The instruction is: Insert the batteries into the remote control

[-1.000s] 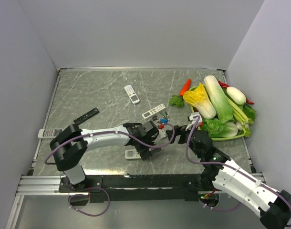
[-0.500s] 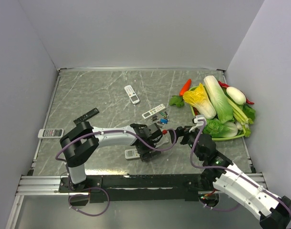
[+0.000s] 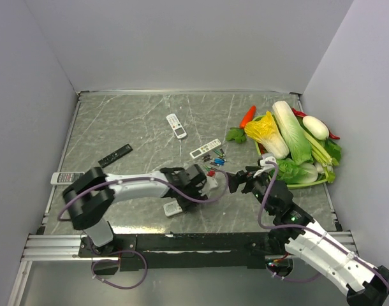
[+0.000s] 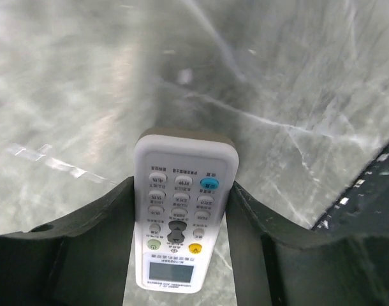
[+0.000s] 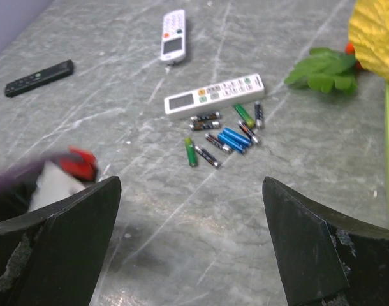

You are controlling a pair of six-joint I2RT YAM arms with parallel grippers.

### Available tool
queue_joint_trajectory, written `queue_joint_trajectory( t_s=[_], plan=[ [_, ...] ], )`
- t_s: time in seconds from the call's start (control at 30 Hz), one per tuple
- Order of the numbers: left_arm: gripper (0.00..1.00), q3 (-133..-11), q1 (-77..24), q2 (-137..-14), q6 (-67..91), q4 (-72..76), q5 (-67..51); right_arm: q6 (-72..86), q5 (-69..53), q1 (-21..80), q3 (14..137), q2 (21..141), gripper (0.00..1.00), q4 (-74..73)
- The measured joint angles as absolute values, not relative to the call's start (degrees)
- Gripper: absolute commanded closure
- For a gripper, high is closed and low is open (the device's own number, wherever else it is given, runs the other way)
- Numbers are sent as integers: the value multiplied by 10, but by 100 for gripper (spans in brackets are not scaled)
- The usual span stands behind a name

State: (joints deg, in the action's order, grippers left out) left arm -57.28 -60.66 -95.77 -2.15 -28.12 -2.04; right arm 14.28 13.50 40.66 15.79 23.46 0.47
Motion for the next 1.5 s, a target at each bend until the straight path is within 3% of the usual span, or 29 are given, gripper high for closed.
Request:
queue_joint_trajectory(
  t_s=[0.23,0.5,0.73,1.17,1.3,1.5],
  plan=[
    [99,-419,-491,-723,73,-102,-111,91,55,407,192,236,0,11],
    [99,-260,-414,-518,194,131,-240,76,-151,407,224,338,0,92],
    [99,-225,-410,-450,277,296,-302,139,-284,427,208,475,0,256],
    [99,-194,-409,-446,357,462,-320,214,-379,479,206,635,1,491],
    [99,-190,-408,-450,371,493,-326,219,-394,489,206,658,14,528],
    [99,-178,-407,-448,382,528,-327,229,-417,490,214,676,48,565]
  ],
)
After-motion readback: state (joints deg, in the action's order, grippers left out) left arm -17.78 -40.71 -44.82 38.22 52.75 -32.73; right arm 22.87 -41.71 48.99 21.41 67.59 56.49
